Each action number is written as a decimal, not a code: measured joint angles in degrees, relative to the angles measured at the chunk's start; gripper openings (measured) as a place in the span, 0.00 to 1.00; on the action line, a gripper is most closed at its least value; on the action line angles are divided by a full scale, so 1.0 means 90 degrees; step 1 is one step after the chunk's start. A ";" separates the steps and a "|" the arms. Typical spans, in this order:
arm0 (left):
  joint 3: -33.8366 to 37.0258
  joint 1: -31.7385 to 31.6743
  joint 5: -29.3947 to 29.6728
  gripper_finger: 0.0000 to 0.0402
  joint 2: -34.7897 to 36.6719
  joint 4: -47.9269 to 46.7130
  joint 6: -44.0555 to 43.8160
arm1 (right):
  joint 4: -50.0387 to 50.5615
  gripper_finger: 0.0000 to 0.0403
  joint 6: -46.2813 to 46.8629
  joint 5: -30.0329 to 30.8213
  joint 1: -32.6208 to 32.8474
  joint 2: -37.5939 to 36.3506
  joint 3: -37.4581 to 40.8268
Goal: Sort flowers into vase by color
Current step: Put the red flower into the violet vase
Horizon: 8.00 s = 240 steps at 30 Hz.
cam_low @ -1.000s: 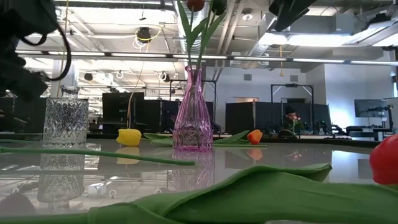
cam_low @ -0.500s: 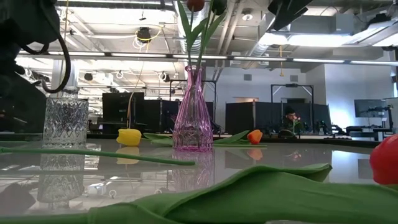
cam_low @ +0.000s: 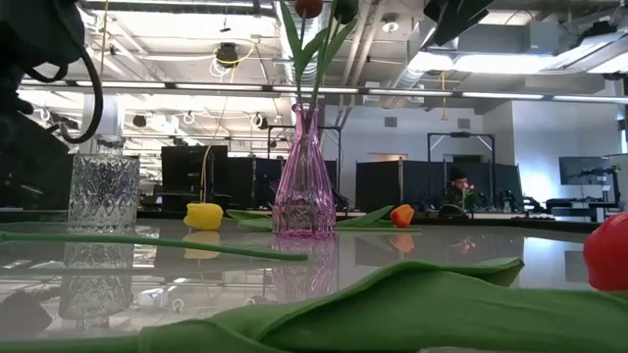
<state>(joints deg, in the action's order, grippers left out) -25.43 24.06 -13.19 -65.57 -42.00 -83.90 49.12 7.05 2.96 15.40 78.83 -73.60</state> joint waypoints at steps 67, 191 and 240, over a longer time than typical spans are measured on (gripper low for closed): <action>-0.5122 -0.4757 -0.1973 0.00 -0.0652 0.7100 0.3959 | -0.5416 0.56 -1.5349 0.1400 -0.1177 0.0436 -0.1761; -0.2417 -0.1702 0.0202 0.04 -0.1048 0.8268 0.9477 | -0.5328 0.16 -0.1618 -0.2008 -0.0685 0.1195 -0.1161; -0.0109 -0.1747 0.2403 0.00 -0.1069 1.2826 0.9511 | -0.2786 0.57 -0.1482 0.0044 -0.0244 -0.1595 0.1033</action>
<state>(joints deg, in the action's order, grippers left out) -26.41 8.34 8.44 -75.19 73.44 1.69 24.05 -6.29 3.36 13.20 64.47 -64.31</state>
